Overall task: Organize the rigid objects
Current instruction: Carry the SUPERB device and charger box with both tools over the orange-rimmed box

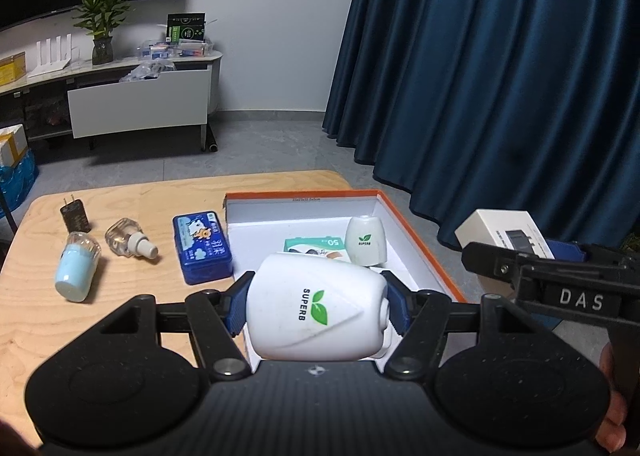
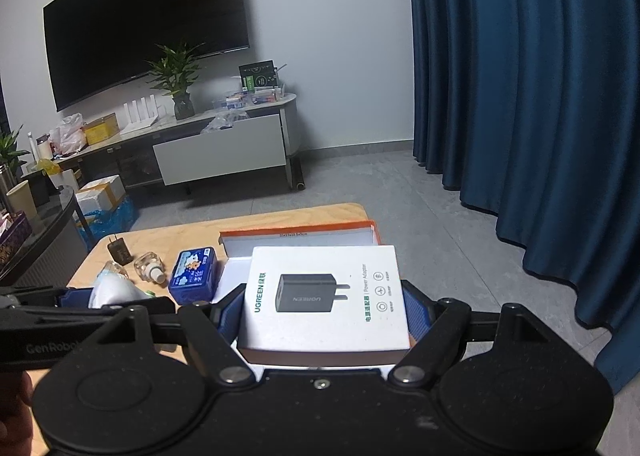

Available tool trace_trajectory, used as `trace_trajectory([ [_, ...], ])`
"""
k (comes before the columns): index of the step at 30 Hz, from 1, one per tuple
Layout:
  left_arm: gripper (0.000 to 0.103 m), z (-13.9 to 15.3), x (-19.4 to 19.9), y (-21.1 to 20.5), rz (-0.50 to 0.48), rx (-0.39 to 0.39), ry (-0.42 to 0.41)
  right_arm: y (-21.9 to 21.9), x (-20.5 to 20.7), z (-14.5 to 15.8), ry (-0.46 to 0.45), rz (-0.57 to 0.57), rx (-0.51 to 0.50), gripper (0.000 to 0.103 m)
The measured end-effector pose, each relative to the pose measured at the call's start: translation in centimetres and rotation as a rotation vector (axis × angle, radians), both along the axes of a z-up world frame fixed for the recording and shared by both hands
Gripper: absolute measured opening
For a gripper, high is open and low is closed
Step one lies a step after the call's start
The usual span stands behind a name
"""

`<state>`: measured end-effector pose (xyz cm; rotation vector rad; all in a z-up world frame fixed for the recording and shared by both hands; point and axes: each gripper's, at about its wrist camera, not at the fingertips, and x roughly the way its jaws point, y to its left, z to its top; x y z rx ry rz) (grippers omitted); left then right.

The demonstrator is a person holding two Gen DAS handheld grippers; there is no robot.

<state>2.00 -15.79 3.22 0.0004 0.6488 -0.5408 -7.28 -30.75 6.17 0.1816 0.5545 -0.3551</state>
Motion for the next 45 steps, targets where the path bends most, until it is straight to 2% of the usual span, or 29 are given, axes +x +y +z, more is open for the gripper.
trace_trajectory([
  [15, 0.066, -0.2, 0.9, -1.7, -0.024, 0.008, -0.007, -1.0, 1.2, 0.3, 0.000, 0.007, 0.004, 0.092],
  [31, 0.066, -0.7, 2.7, -3.2, -0.036, 0.011, 0.012, -2.3, 4.3, -0.5, 0.034, 0.027, 0.038, 0.092],
  [45, 0.067, -1.4, 4.7, -4.4, -0.059, 0.011, 0.032, -3.7, 9.2, -0.8, 0.054, 0.059, 0.054, 0.092],
])
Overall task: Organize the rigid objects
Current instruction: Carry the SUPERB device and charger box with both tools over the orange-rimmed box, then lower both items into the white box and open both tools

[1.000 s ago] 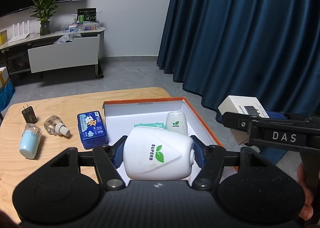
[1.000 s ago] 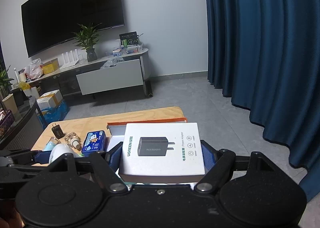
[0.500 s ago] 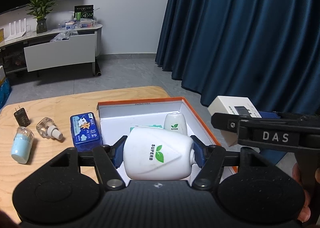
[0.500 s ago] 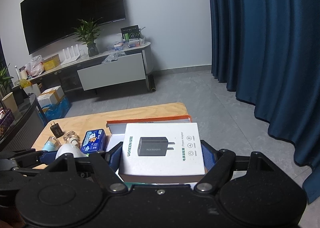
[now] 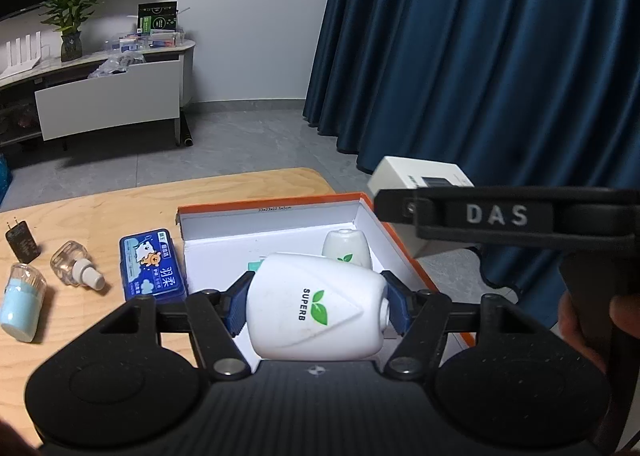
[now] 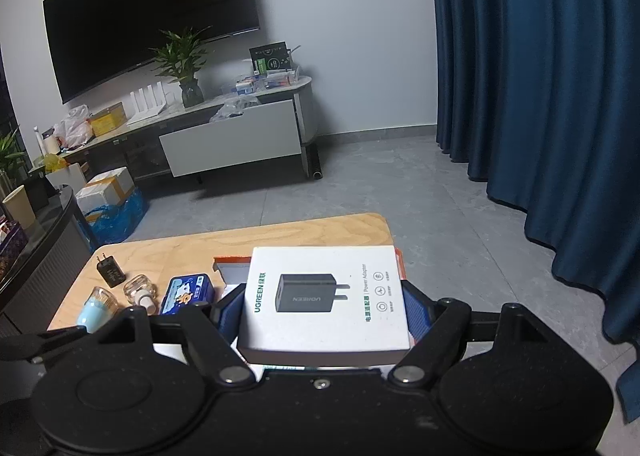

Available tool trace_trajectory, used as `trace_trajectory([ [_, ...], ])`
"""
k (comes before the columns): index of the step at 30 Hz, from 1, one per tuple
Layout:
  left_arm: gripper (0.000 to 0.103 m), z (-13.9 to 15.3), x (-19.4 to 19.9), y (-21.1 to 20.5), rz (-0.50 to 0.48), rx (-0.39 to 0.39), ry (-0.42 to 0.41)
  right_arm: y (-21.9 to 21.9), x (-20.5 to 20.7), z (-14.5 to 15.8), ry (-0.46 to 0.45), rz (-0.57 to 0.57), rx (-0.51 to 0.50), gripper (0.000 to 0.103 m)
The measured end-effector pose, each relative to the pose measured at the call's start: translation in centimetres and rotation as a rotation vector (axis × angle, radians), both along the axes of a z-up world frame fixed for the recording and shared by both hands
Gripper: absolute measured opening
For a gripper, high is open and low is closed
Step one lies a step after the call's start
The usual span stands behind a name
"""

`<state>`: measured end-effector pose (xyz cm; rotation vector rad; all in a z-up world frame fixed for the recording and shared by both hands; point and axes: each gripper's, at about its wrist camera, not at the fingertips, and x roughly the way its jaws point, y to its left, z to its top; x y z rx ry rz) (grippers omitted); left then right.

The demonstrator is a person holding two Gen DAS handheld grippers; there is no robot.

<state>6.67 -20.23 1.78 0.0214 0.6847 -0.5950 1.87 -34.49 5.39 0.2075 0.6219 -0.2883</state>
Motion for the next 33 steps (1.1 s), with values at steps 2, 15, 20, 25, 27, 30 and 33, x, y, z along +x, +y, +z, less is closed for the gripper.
trace_trajectory([
  [2, 0.067, -0.2, 0.4, -0.1, 0.000, 0.002, 0.004, -0.3, 0.7, -0.2, 0.005, -0.002, 0.007, 0.092],
  [15, 0.067, -1.0, 2.0, -0.4, 0.004, 0.000, 0.031, -2.0, 5.7, -1.8, 0.066, 0.010, 0.031, 0.092],
  [20, 0.067, -1.3, 2.4, -0.6, 0.002, 0.003, 0.037, -3.1, 6.7, -2.1, 0.045, 0.006, 0.058, 0.092],
  [25, 0.067, -1.5, 2.4, -0.9, -0.005, 0.004, 0.046, -4.0, 5.0, -1.6, 0.003, -0.013, 0.075, 0.093],
  [27, 0.067, -1.7, 2.4, -1.1, -0.009, 0.002, 0.052, -4.1, 4.3, -1.2, -0.004, -0.034, 0.045, 0.093],
  [30, 0.067, -1.6, 2.2, -1.5, -0.019, 0.002, 0.048, -4.2, 2.7, -0.4, -0.038, -0.052, 0.028, 0.093],
  [33, 0.067, -1.6, 2.2, -2.0, -0.029, 0.003, 0.048, -4.4, 0.9, 0.4, -0.070, -0.070, 0.026, 0.093],
])
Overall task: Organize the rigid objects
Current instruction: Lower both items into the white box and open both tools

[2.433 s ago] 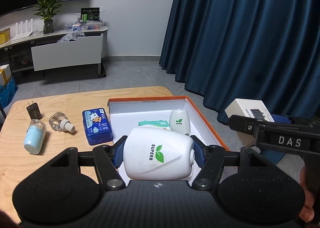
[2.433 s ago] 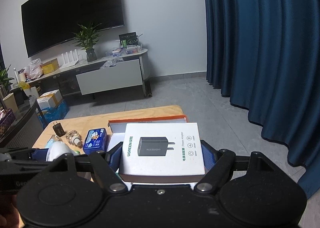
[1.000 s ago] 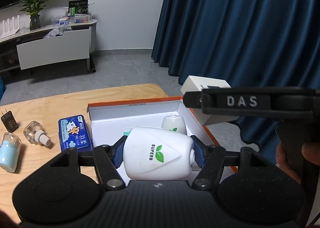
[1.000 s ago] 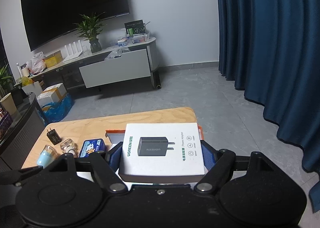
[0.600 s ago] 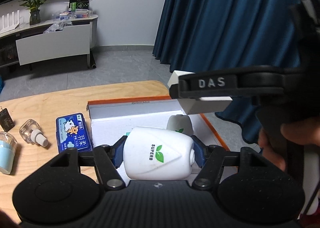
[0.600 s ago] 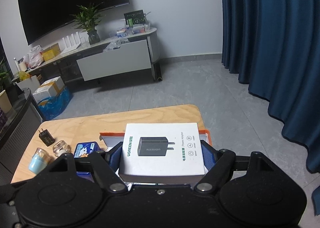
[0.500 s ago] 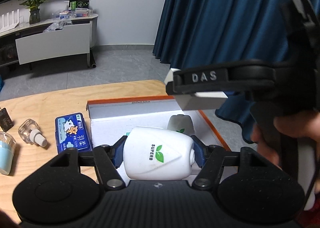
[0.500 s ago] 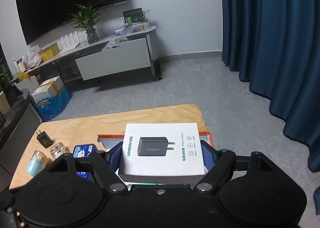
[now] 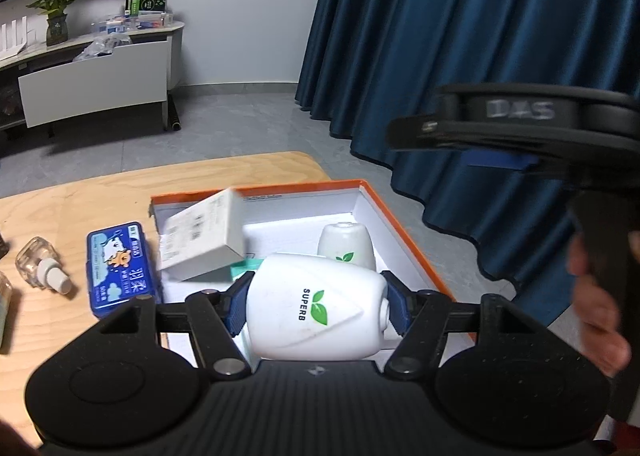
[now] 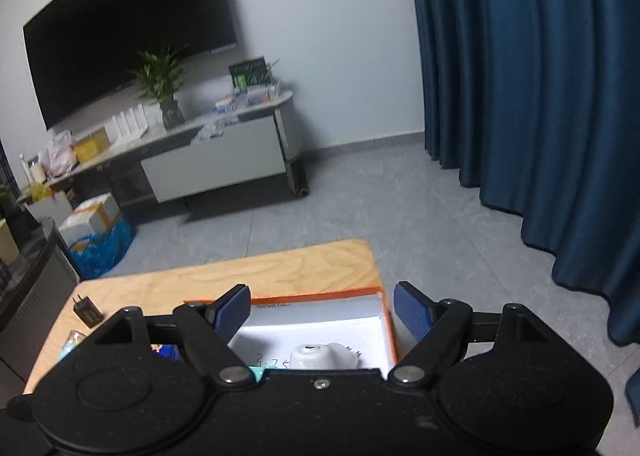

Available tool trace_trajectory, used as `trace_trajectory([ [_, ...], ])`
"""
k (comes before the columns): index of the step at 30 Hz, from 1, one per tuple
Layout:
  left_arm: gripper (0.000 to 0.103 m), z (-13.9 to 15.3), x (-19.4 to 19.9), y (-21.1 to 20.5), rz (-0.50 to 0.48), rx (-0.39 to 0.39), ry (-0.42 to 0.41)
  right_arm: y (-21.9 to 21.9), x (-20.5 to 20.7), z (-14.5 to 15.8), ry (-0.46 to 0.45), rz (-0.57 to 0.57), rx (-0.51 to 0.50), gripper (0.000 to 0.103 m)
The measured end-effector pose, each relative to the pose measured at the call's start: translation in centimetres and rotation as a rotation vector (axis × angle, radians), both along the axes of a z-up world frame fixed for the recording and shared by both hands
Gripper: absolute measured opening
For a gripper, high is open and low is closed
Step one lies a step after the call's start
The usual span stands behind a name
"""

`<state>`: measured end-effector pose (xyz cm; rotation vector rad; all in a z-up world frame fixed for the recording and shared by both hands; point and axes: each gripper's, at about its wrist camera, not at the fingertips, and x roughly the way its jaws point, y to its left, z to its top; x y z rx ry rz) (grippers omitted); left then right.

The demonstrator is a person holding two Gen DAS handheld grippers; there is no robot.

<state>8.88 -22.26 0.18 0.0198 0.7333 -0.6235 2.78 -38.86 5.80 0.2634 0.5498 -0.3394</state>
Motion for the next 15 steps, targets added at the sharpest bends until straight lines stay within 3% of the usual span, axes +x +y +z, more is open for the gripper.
trace_trajectory([
  [10, 0.067, 0.0, 0.4, -2.3, -0.025, -0.028, 0.023, 0.9, -4.0, 1.1, -0.040, -0.051, -0.048, 0.093],
  [13, 0.080, 0.2, 0.0, -2.2, -0.013, -0.021, 0.009, 1.3, -4.7, 1.4, -0.048, -0.060, -0.068, 0.093],
  [15, 0.082, 0.6, -0.3, -1.7, 0.004, -0.015, -0.003, 1.6, -4.9, 1.4, -0.048, -0.058, -0.065, 0.093],
])
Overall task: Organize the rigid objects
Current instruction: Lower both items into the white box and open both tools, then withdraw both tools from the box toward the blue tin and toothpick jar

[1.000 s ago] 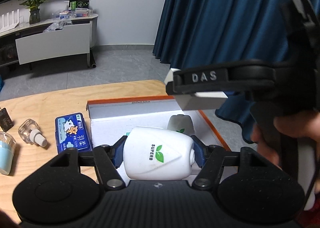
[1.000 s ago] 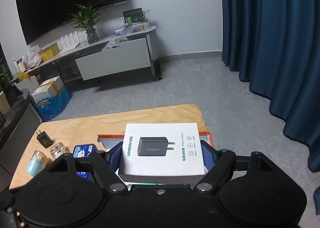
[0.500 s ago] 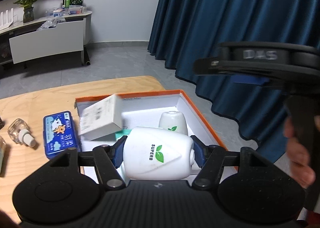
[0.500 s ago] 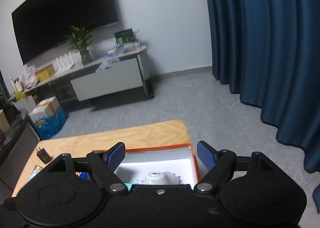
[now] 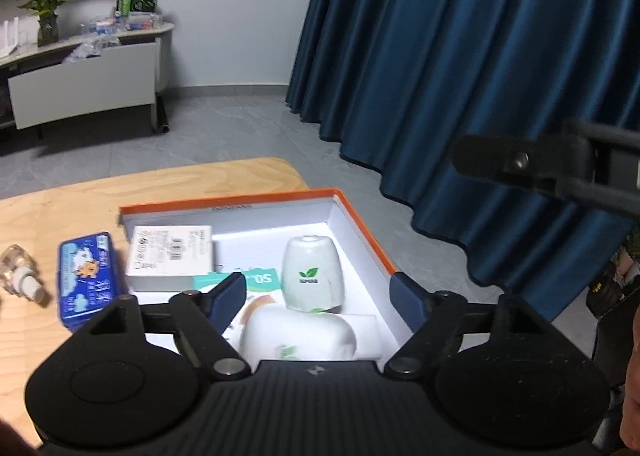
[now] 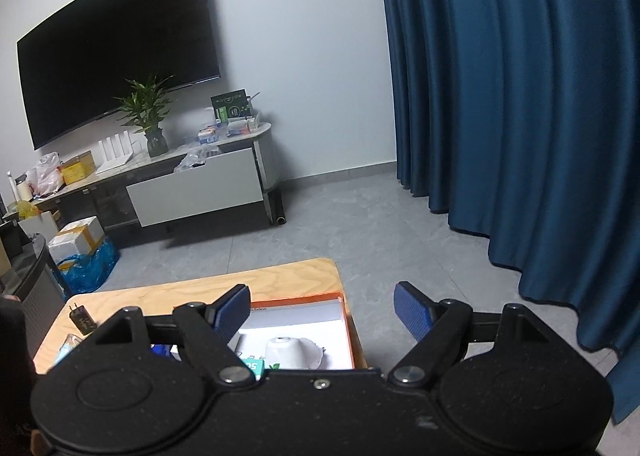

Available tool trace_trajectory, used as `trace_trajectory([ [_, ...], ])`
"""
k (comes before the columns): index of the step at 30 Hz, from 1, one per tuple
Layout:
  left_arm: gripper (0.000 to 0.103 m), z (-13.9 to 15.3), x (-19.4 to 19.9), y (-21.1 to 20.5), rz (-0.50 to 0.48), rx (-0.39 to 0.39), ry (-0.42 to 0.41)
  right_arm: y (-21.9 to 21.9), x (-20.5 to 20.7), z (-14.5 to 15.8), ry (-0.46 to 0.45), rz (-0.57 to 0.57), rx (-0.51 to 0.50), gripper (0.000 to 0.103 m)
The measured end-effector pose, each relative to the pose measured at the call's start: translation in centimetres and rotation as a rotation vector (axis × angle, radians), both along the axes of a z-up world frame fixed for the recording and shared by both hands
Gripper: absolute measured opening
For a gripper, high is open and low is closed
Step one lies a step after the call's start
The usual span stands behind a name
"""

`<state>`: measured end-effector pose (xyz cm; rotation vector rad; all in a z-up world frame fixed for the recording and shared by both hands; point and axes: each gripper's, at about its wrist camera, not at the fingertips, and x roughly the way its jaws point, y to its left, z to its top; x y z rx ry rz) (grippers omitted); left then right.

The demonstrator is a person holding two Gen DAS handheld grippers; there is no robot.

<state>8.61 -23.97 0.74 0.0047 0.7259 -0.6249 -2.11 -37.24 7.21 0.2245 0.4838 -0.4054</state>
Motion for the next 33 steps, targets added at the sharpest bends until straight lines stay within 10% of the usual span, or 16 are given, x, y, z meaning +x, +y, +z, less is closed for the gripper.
trace_trajectory([
  [33, 0.099, 2.7, -0.5, 15.2, 0.385, 0.122, 0.009, 12.5, 4.8, -1.5, 0.064, 0.260, 0.031, 0.096],
])
